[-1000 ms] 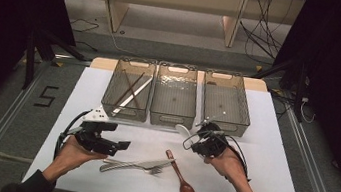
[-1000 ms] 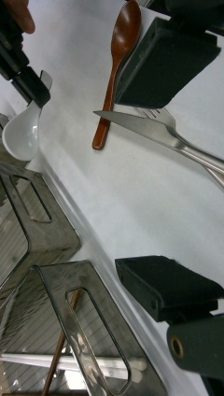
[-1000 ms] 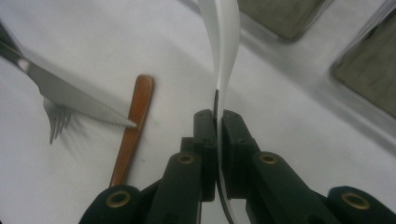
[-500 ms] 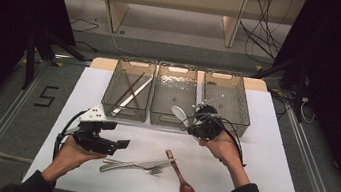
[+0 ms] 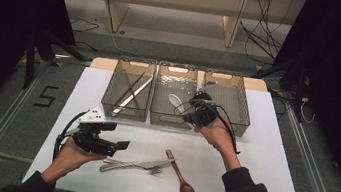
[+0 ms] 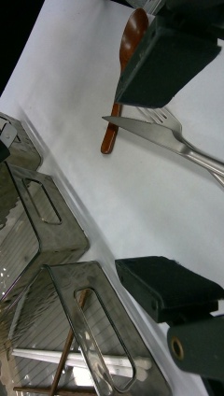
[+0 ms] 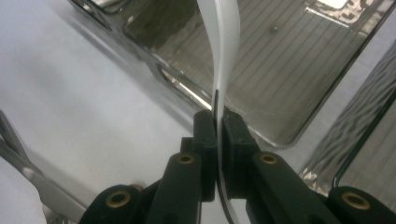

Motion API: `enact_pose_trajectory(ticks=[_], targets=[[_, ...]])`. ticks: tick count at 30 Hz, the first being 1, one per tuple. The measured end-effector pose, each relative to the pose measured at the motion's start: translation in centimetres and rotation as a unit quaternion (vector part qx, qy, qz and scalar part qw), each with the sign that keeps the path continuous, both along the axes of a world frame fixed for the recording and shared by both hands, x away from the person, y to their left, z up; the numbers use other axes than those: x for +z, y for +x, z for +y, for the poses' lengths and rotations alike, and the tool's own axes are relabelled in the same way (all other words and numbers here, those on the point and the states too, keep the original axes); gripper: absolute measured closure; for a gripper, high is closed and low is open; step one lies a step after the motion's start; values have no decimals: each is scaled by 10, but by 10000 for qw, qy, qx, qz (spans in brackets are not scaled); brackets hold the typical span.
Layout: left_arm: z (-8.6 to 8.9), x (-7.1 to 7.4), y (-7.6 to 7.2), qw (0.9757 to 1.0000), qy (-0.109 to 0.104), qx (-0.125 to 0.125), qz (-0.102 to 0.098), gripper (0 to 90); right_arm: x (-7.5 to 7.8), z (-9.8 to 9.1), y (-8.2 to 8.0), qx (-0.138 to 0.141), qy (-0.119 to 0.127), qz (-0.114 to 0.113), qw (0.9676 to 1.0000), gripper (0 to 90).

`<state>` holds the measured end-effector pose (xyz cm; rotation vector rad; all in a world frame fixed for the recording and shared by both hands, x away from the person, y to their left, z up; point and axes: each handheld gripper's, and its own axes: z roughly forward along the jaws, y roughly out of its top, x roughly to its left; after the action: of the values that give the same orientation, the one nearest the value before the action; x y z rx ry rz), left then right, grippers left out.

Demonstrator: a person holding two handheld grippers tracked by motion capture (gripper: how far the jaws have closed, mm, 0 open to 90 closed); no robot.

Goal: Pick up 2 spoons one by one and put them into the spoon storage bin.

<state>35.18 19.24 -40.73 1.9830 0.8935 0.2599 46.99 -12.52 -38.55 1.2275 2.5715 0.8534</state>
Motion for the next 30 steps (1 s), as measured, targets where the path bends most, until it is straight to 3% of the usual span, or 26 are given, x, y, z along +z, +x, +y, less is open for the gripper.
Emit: enact_pose_trajectory(ticks=[19,30], targets=[[1,0,1,10000,-45,-16,-38,163,6,22,42,-287,-23,15,9996,863],[2,0,1,10000,-52,-30,-43,163,3,32,57,-414,-41,93,9991,862]])
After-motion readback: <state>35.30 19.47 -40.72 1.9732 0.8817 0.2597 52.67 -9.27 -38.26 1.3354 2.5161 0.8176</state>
